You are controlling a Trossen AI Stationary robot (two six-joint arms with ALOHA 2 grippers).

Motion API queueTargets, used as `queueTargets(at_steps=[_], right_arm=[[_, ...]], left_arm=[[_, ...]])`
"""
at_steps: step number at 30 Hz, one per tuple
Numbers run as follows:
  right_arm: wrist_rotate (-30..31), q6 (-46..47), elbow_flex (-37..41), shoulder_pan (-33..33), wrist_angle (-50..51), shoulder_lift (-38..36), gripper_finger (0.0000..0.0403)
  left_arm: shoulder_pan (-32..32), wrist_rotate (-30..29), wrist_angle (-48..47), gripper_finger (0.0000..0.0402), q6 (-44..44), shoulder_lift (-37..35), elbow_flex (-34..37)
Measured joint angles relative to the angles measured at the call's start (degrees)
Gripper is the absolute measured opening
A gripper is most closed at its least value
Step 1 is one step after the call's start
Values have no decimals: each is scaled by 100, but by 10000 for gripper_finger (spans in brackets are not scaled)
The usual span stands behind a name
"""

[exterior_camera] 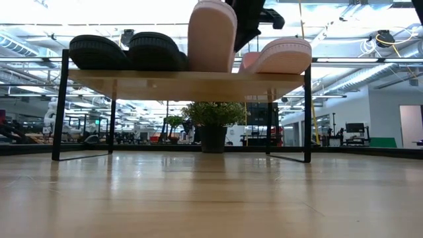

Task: Pick and place slides into the shelf
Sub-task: Put the pink slider on the shelf

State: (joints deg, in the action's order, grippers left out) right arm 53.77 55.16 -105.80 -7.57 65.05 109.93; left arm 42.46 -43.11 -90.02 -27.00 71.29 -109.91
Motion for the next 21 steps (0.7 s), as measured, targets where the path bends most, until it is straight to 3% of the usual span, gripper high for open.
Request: queueTargets(at_steps=[21], right_arm=[[-3, 115, 0, 9, 601, 29, 1]], left_arm=[[0, -4, 0, 198, 15, 0, 0]])
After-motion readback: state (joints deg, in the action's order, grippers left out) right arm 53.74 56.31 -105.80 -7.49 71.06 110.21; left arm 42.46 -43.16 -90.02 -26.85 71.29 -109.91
